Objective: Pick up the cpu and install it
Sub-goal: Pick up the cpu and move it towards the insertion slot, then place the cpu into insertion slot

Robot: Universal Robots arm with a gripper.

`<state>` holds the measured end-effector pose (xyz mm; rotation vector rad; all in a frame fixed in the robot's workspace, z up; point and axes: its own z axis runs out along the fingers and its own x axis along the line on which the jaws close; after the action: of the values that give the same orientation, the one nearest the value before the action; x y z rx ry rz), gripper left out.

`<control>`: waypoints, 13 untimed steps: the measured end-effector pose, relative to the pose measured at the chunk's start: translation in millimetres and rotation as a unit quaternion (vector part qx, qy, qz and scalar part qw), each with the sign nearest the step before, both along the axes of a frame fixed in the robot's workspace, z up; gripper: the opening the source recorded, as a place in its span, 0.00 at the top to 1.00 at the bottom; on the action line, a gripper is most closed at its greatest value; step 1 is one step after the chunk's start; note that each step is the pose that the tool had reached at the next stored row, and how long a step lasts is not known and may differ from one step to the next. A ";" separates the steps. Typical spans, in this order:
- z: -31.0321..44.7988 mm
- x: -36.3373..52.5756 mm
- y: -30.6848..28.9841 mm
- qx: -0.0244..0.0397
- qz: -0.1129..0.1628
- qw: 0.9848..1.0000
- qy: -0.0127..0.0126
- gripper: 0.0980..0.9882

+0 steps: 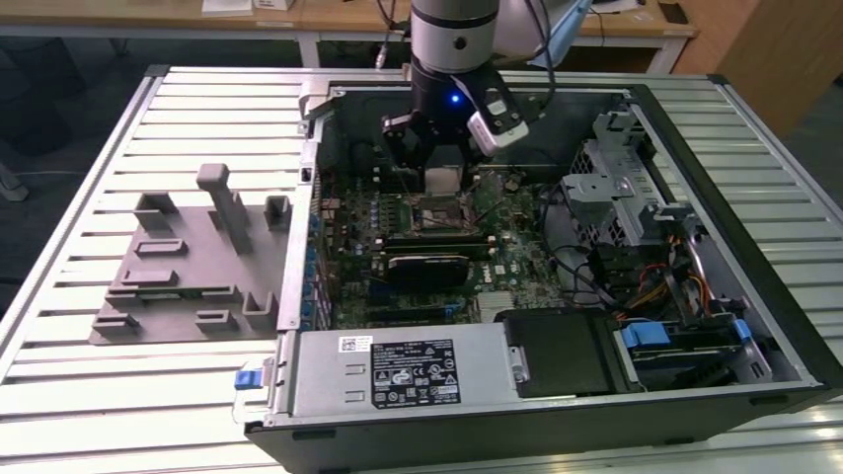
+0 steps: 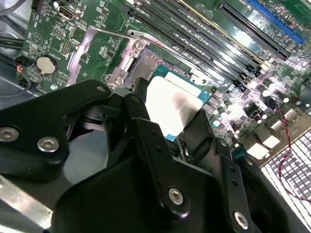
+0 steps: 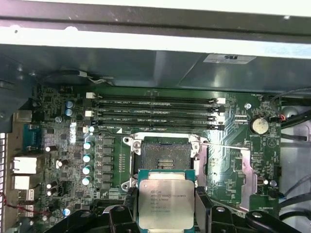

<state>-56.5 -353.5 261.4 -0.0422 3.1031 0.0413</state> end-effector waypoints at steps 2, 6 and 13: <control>-1.9 0.1 0.0 0.000 0.000 1.000 0.000 0.50; -2.4 0.2 0.0 0.000 0.000 1.000 0.000 0.50; -2.6 0.2 0.0 0.000 0.000 1.000 0.000 0.50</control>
<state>-56.3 -353.5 258.9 -0.0423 3.1034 0.0406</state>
